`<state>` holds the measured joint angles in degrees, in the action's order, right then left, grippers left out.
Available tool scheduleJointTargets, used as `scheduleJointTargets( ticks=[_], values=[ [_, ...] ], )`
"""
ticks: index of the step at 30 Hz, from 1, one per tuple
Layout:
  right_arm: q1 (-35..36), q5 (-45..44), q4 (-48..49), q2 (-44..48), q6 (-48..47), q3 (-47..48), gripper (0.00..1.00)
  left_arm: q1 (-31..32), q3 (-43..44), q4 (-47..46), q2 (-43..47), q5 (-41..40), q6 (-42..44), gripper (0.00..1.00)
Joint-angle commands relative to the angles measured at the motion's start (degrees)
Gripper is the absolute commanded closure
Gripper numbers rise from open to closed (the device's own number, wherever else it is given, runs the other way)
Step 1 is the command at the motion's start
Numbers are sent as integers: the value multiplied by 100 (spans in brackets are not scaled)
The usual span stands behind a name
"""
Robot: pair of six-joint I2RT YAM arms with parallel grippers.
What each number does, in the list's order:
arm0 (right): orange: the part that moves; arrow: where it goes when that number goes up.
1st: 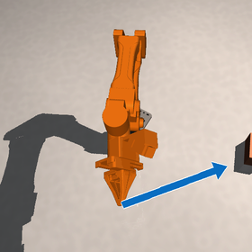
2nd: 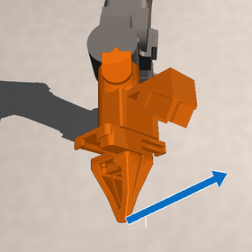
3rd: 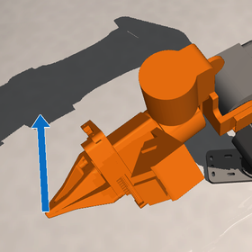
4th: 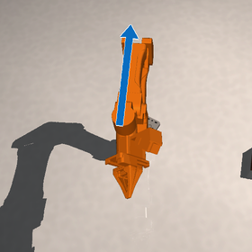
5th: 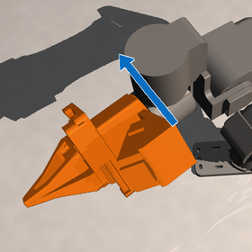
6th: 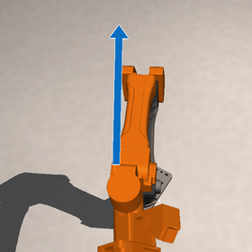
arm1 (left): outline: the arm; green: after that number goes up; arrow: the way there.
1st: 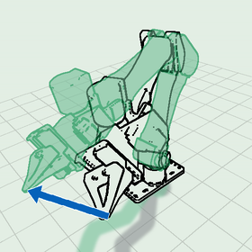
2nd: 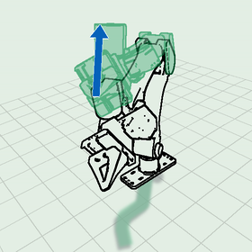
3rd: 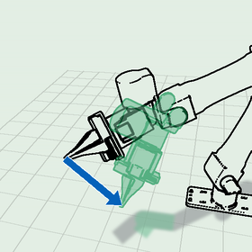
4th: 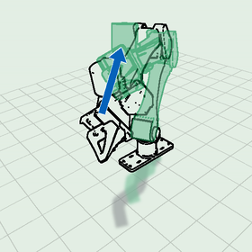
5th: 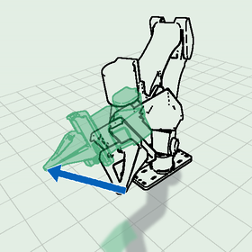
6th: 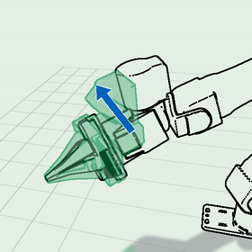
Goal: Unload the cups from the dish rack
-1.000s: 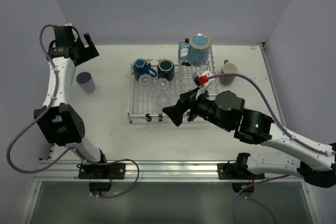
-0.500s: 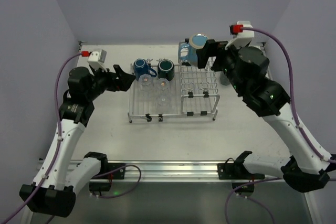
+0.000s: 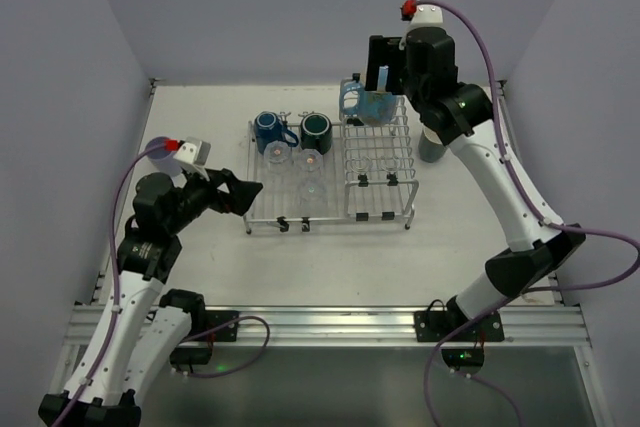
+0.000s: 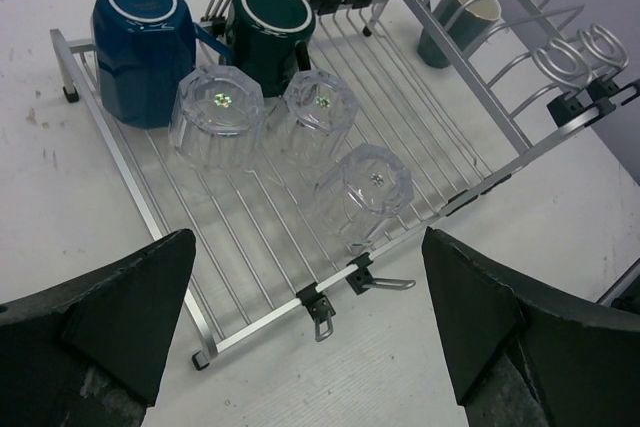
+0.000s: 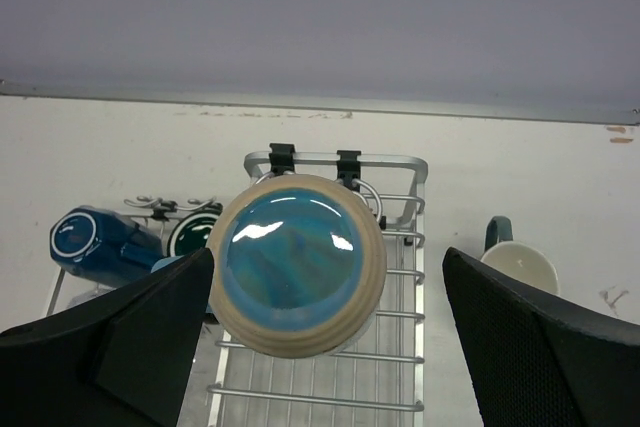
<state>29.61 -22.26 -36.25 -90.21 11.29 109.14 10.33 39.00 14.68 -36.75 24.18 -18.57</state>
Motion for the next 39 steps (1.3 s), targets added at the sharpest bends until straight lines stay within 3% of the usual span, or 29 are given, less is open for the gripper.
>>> scheduleJointTargets(
  ticks=[1, 19, 30, 31, 33, 35, 36, 38, 39],
  values=[
    [-34, 319, -251, -136, -92, 353, 1, 110, 11, -299, -130, -28, 222, 0],
    [-51, 292, -444, -831, 110, 661, 1, 294, -16, -290, -210, 25, 204, 0],
    [-43, 143, -93, -717, 453, -6, 3, 303, -24, -299, -192, -1, 187, 0],
    [-43, 152, -58, -691, 531, -42, 6, 303, -24, -290, -183, -1, 169, 0],
    [-34, 99, 39, -647, 663, -121, 25, 294, -16, -307, -192, -1, 152, 0],
    [-43, 47, 196, -594, 760, -235, 48, 294, -24, -316, -209, 25, 108, 0],
    [-43, 29, 310, -489, 804, -296, 64, 303, -24, -351, -218, 94, 47, 0],
    [-51, -32, 512, -392, 822, -385, 68, 303, -33, -378, -227, 191, -24, 0],
    [-43, -59, 540, -357, 822, -368, 77, 303, -16, -395, -218, 227, -50, 0]
  ],
)
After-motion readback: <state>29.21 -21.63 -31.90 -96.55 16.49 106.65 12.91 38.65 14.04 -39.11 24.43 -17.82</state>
